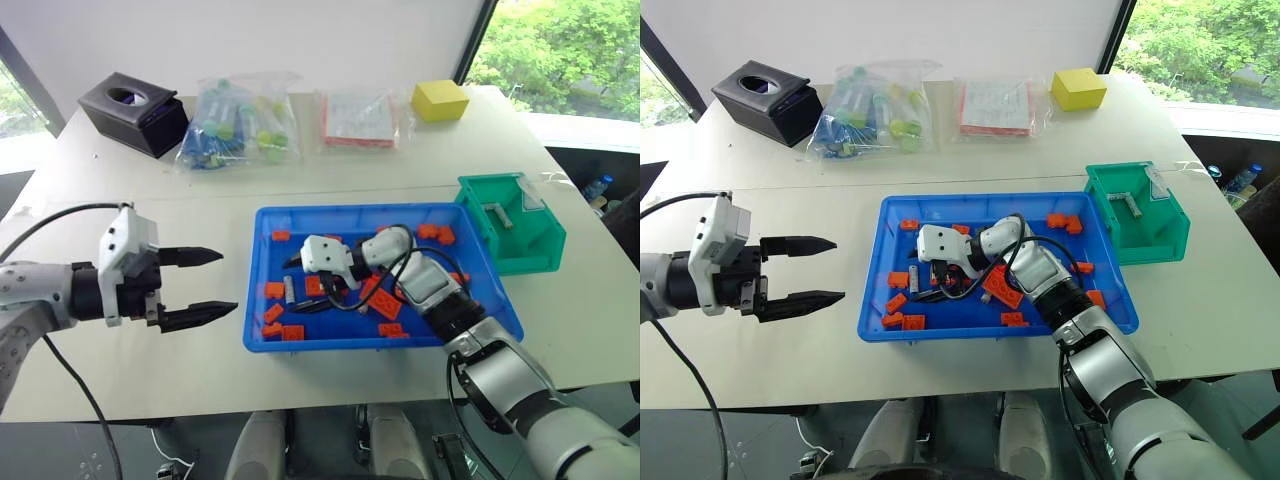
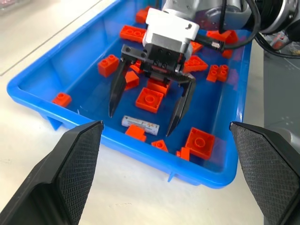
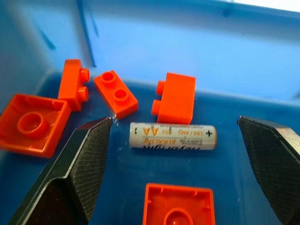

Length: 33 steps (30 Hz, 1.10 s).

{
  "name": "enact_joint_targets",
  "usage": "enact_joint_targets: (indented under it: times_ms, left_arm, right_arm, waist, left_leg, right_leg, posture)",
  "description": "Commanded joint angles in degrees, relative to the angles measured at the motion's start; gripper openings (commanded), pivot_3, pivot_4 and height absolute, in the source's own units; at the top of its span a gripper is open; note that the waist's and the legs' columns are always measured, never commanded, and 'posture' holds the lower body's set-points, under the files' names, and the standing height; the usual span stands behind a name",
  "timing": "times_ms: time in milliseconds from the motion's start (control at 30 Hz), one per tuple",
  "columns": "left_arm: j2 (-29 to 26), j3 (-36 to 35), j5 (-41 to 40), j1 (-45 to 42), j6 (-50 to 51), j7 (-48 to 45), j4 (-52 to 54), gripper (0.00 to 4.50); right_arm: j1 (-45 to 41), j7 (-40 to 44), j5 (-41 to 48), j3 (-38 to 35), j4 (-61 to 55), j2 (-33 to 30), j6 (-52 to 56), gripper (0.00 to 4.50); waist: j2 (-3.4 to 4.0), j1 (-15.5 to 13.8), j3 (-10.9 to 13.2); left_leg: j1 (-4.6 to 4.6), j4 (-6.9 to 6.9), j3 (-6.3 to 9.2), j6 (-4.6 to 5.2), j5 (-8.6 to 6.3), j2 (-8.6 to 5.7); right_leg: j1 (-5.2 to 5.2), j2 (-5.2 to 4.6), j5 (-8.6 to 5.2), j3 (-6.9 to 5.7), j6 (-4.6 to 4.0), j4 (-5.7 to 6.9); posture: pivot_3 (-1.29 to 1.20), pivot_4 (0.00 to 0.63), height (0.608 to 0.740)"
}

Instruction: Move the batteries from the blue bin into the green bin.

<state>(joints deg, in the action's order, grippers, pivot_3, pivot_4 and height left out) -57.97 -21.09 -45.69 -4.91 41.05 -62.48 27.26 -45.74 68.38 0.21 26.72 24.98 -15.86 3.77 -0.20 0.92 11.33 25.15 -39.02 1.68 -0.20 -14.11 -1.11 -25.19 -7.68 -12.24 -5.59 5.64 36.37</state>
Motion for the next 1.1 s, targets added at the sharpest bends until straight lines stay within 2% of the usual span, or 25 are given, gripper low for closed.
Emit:
enact_joint_targets:
  times_ms: [33, 100, 133, 167, 200, 267, 667, 867, 1033, 1100]
  left_arm:
    - [-0.62, -0.11, -0.19, -1.32, -0.89, -0.54, -0.18, 4.5]
    - [-0.62, 0.12, -0.1, -1.81, -0.98, -0.67, -0.51, 4.5]
    - [-0.6, 0.22, -0.04, -2.0, -1.03, -0.75, -0.63, 4.5]
    - [-0.55, 0.39, 0.04, -2.29, -1.12, -0.84, -0.82, 4.5]
    - [-0.48, 0.58, 0.14, -2.59, -1.21, -0.93, -1.01, 4.5]
    - [-0.3, 1.32, 0.4, -3.54, -1.32, -0.89, -1.51, 4.5]
    - [0.5, 4.12, 1.67, -6.34, -3.03, -1.0, -3.96, 4.5]
    - [0.91, 5.24, 2.17, -7.97, -3.59, -1.17, -4.94, 4.5]
    - [0.91, 5.69, 2.45, -8.34, -3.91, -1.3, -5.33, 4.5]
    - [1.01, 5.78, 2.55, -8.3, -4.03, -1.26, -5.33, 4.5]
  right_arm:
    - [0.86, -0.64, -1.39, 0.36, 0.49, 0.25, 0.25, 4.39]
    - [0.93, -0.58, -1.68, 0.35, 0.7, 0.14, 0.48, 4.39]
    - [0.94, -0.47, -1.9, 0.45, 0.74, 0.01, 0.53, 3.9]
    - [0.94, -0.45, -2.17, 0.53, 0.69, -0.12, 0.68, 3.71]
    - [0.95, -0.43, -2.43, 0.58, 0.58, -0.23, 0.93, 3.09]
    - [0.85, -0.12, -2.79, 0.65, 0.35, -0.58, 1.21, 2.27]
    - [1.06, 2.15, -2.78, 0.51, -4.09, -2.88, 4.29, 2.27]
    - [-1.24, 1.67, -2.47, -0.38, -1.99, -2.05, 6.38, 2.27]
    - [-2.18, 1.4, -3.55, 0.16, -1.73, -2.15, 5.91, 4.49]
    - [-2.35, 1.48, -3.84, 0.37, -1.64, -2.15, 6.04, 4.49]
  waist:
    - [0.0, 0.03, 0.0]
    - [-0.01, -0.01, -0.01]
    - [-0.01, -0.03, -0.01]
    - [-0.01, -0.06, -0.01]
    - [-0.01, -0.06, -0.01]
    - [-0.01, -0.11, -0.01]
    - [-0.01, -0.08, -0.01]
    - [-0.01, -0.09, -0.01]
    - [-0.01, -0.1, -0.01]
    - [-0.01, -0.09, -0.01]
  left_leg:
    - [-0.01, 0.0, 0.0, 0.0, 0.0, 0.0]
    - [-0.04, 0.0, 0.0, -0.01, 0.0, 0.0]
    - [-0.08, 0.0, 0.0, 0.0, 0.0, 0.0]
    - [-0.1, 0.0, 0.0, -0.01, 0.0, 0.0]
    - [-0.14, 0.0, 0.0, -0.01, 0.0, 0.0]
    - [-0.22, 0.0, 0.0, -0.01, 0.0, 0.0]
    - [-0.41, 0.08, -0.06, 0.0, 0.0, 0.0]
    - [-0.43, 0.08, -0.06, 0.0, 0.0, 0.01]
    - [-0.45, 0.08, -0.07, 0.0, 0.0, 0.01]
    - [-0.45, 0.09, -0.07, 0.0, 0.0, 0.01]
  right_leg:
    - [0.0, 0.0, 0.0, 0.01, 0.0, 0.01]
    - [0.02, 0.01, 0.01, 0.02, -0.01, 0.02]
    - [0.06, 0.01, 0.01, 0.02, -0.01, 0.02]
    - [0.08, 0.01, 0.01, 0.02, -0.01, 0.02]
    - [0.13, 0.01, 0.01, 0.02, -0.01, 0.02]
    - [0.21, 0.01, 0.0, 0.02, -0.01, 0.02]
    - [0.33, 0.01, 0.0, 0.08, -0.01, 0.02]
    - [0.35, 0.01, 0.0, 0.08, -0.01, 0.02]
    - [0.36, 0.01, 0.0, 0.09, -0.01, 0.02]
    - [0.36, 0.01, 0.0, 0.09, -0.01, 0.02]
  posture:
    - [0.0, 0.15, 0.692]
    - [0.0, 0.15, 0.692]
    - [0.0, 0.15, 0.692]
    - [0.0, 0.15, 0.692]
    - [0.0, 0.15, 0.692]
    - [0.0, 0.15, 0.692]
    - [0.0, 0.15, 0.692]
    - [0.0, 0.15, 0.692]
    - [0.0, 0.15, 0.692]
    - [0.0, 0.15, 0.692]
